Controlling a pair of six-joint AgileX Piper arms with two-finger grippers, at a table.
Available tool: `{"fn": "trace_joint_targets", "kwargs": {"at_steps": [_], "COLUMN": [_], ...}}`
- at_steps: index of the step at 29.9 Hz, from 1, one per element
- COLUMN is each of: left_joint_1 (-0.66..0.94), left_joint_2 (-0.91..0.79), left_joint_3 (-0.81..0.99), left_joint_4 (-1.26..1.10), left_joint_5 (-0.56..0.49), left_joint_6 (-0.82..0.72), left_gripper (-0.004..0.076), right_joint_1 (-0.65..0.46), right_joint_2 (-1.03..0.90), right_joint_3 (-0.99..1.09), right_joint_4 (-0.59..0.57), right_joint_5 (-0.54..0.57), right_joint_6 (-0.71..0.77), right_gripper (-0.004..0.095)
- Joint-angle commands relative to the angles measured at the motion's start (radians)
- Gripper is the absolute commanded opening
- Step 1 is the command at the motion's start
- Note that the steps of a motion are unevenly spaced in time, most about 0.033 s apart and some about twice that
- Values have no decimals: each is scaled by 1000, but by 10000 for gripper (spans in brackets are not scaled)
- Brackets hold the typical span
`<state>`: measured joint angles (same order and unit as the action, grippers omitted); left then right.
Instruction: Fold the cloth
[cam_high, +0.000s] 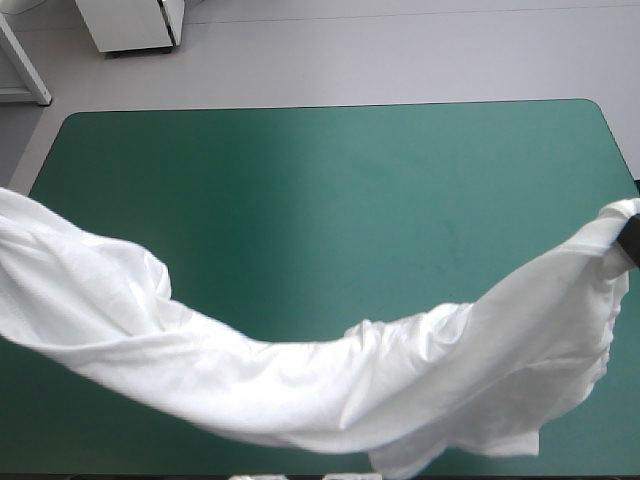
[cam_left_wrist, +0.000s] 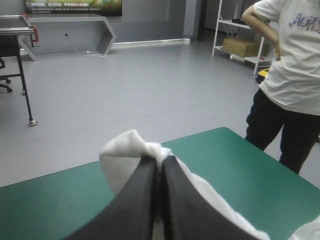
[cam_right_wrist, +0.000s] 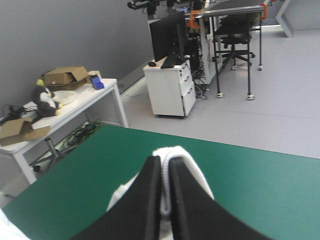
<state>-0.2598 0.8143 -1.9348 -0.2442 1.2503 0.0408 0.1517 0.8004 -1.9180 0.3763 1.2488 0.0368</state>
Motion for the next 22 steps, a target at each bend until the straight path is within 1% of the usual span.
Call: {"fn": "trace_joint_targets", "kwargs": {"at_steps": [1, 4, 6, 8, 10, 12, 15, 17, 19, 20, 22], "left_joint_1": [-7, -7, -7, -7, -7, -7, -7, -7, -5, -5, -5], "left_joint_2": [18, 18, 18, 18, 20, 42, 110, 184, 259, 300, 370], "left_joint_3": [38, 155, 265, 374, 501, 621, 755, 816, 839, 843, 839], "left_joint_4": [-55, -57, -49, -30, 11, 94, 179, 228, 262, 278, 296], "left_joint_5": [40, 40, 40, 40, 40, 38, 33, -5, -79, -137, -218], "left_joint_6": [-49, -75, -90, -105, -116, -153, -153, -153, -153, -153, -153], "left_gripper": [-10, -10, -10, -10, -10, -10, -10, -10, -10, -10, -10], "right_joint_1": [0, 0, 0, 0, 0, 0, 0, 0, 0, 0, 0], "right_joint_2": [15, 15, 15, 15, 30, 58, 116, 167, 243, 284, 362], "right_joint_3": [25, 113, 207, 320, 430, 536, 677, 722, 729, 723, 701], "right_joint_4": [63, 110, 128, 122, 88, 64, 60, 60, 56, 55, 52], "right_joint_5": [-2, -2, -2, -2, -2, -18, -118, -221, -307, -343, -401], "right_joint_6": [53, 66, 68, 64, 47, 34, -25, -53, -92, -117, -154], "right_gripper": [-12, -12, -13, -13, -13, -13, -13, -13, -13, -13, -13]}}
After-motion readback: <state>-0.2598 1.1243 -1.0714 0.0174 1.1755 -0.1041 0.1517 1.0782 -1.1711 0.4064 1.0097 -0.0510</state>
